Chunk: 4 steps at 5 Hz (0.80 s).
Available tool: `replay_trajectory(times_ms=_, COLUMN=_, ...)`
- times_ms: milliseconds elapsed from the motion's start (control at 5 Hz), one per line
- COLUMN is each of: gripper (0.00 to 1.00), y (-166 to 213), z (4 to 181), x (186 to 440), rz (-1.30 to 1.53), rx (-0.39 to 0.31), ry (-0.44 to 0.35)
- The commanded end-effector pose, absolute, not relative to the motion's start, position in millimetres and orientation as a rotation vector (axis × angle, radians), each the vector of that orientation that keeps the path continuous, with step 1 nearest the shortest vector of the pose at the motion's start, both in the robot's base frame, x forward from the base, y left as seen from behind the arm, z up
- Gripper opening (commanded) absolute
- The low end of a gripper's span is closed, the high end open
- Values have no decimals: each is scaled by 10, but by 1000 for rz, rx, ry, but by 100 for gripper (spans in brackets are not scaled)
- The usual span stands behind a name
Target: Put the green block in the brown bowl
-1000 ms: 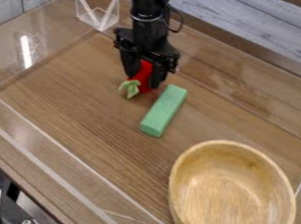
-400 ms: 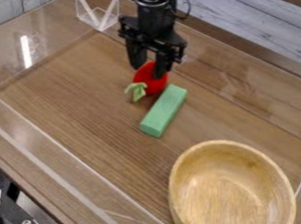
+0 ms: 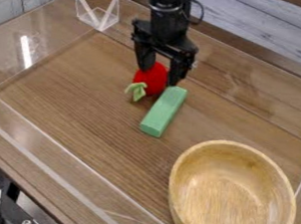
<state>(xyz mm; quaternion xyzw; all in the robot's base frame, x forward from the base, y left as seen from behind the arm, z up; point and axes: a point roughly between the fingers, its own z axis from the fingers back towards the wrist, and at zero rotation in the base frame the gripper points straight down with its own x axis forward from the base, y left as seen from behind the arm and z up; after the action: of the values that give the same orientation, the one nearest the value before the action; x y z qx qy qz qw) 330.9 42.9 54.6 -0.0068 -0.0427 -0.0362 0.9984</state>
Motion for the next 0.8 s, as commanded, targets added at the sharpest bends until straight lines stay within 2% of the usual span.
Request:
replay_trajectory(times_ms=0, gripper=100, y=416, z=517, x=3344, rz=-110, rx=-8, ry=-115)
replay_trajectory(times_ms=400, gripper=100, y=323, z=297, x=3480, rz=-120, rx=1, ry=-93)
replay_trajectory(times_ms=600, gripper=100, y=209, z=274, x=3467, rz=-129, rx=3, ry=-80)
